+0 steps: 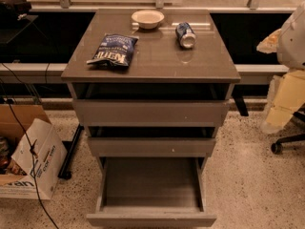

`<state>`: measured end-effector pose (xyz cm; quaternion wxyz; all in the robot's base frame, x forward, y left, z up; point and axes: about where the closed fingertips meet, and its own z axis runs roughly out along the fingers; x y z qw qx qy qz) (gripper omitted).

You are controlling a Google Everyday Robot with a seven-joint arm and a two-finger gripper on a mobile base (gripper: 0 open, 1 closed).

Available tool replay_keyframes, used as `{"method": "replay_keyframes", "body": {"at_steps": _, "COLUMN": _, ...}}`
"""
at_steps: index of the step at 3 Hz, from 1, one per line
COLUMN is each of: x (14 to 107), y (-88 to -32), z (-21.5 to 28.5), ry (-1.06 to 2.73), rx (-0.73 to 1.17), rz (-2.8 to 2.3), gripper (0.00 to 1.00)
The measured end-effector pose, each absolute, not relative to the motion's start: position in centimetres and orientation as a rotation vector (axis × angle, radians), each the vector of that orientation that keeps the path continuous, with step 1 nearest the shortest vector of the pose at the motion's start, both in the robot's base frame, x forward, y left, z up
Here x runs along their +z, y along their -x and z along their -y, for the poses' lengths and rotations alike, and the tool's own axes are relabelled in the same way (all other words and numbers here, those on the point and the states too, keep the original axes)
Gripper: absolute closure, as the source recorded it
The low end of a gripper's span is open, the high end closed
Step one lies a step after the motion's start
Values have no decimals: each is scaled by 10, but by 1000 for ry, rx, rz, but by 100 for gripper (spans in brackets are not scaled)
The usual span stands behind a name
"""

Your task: Place blue chip bag into bottom drawer

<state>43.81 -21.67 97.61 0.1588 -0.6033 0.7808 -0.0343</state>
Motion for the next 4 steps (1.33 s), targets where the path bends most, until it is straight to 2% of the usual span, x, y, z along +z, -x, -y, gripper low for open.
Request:
{"method": "replay_keyframes", "body": {"at_steps": 2, "x": 977, "y": -446, "z": 191, "ry": 1719, "rx": -72, "rz": -2173, "gripper": 0}}
{"method": "replay_keyframes", "body": {"at_steps": 4, "x": 966, "y": -472, "z": 142, "ry": 1690, "rx": 81, "rz": -2065, "gripper": 0}}
